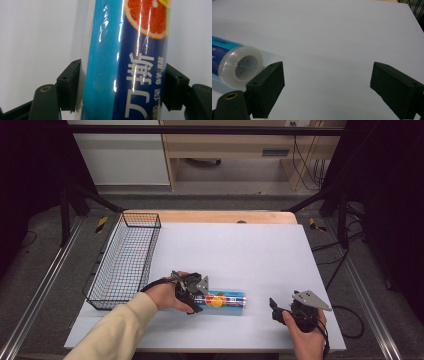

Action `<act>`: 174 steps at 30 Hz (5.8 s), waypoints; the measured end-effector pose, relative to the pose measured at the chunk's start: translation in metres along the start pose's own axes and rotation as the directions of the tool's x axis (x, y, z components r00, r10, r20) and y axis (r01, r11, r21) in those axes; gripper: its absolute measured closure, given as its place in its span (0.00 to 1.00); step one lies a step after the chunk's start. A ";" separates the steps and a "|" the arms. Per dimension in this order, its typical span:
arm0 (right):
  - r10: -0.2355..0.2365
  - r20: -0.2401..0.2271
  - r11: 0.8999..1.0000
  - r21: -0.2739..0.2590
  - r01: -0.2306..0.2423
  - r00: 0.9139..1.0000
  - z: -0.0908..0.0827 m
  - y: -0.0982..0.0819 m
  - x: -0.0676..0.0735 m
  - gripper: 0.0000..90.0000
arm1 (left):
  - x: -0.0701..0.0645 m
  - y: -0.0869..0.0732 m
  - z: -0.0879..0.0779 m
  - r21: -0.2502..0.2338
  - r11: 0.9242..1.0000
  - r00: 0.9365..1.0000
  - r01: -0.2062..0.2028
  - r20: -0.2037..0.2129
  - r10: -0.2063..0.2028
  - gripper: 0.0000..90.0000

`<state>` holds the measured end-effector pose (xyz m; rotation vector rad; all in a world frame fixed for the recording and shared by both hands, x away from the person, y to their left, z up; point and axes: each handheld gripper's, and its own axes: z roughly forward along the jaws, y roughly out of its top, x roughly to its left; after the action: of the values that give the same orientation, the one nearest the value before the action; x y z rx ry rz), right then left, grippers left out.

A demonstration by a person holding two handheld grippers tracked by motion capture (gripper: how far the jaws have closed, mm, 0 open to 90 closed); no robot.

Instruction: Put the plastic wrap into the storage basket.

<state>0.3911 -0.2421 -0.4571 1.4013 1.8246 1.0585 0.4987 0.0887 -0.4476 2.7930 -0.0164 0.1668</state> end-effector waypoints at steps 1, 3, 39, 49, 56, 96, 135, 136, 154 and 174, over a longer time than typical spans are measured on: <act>0.001 0.000 1.000 0.000 -0.001 1.000 0.000 0.000 0.000 0.14 | -0.001 0.001 0.000 0.008 1.000 1.000 -0.003 -0.005 0.003 0.33; 0.000 0.000 1.000 0.000 0.000 1.000 0.000 0.000 0.000 0.14 | -0.002 0.001 0.000 0.010 1.000 1.000 0.004 -0.006 -0.004 0.33; 0.015 0.007 1.000 0.004 -0.015 1.000 0.001 0.000 -0.001 0.14 | -0.010 0.015 -0.037 -0.110 0.992 0.995 0.066 -0.061 -0.073 0.35; 0.028 0.014 1.000 -0.013 -0.028 1.000 -0.001 -0.001 -0.001 0.13 | -0.004 0.017 -0.055 -0.203 0.973 0.988 0.109 -0.083 -0.128 0.35; 0.041 0.003 0.999 -0.025 -0.041 0.999 0.000 0.000 -0.001 0.13 | 0.000 0.016 -0.065 -0.264 0.954 0.981 0.144 -0.089 -0.173 0.36; 0.056 -0.016 0.995 -0.080 -0.057 0.998 -0.007 0.003 0.000 0.12 | -0.014 -0.015 -0.158 -0.353 0.888 0.873 0.295 -0.279 -0.401 0.36; 0.082 0.005 0.994 -0.071 -0.082 0.997 -0.002 0.001 -0.005 0.12 | -0.013 -0.058 -0.174 -0.377 0.846 0.812 0.378 -0.304 -0.499 0.36; 0.083 0.004 0.994 -0.070 -0.082 0.997 -0.003 0.001 -0.005 0.12 | -0.014 -0.058 -0.174 -0.372 0.848 0.813 0.378 -0.305 -0.496 0.36; 0.063 0.002 0.995 -0.078 -0.062 0.998 -0.006 0.002 -0.002 0.12 | -0.017 -0.072 -0.174 -0.367 0.814 0.748 0.450 -0.343 -0.568 0.36; 0.061 0.003 0.995 -0.081 -0.061 0.998 -0.007 0.003 -0.001 0.12 | -0.023 -0.086 -0.180 -0.362 0.766 0.663 0.531 -0.386 -0.642 0.36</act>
<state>0.3866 -0.2443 -0.4512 1.4182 1.7253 1.1459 0.4582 0.2299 -0.3114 2.2988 0.9377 0.6568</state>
